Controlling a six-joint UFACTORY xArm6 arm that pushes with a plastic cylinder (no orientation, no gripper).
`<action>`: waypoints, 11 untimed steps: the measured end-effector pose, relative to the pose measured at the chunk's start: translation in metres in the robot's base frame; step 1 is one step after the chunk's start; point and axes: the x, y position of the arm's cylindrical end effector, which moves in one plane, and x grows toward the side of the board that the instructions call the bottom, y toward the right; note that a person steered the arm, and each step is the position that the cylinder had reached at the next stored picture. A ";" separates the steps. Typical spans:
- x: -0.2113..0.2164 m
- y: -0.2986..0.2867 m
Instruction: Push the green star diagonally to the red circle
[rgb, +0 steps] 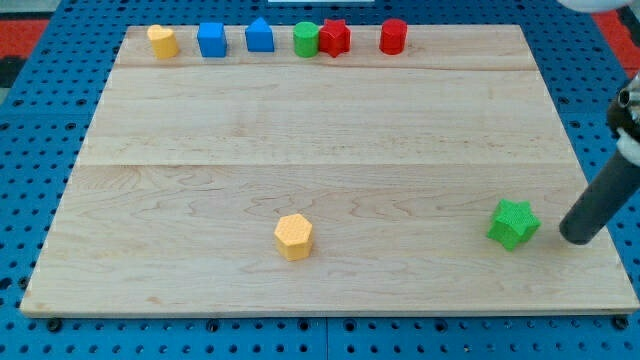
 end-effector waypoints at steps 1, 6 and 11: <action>-0.017 -0.076; -0.147 -0.160; -0.199 -0.112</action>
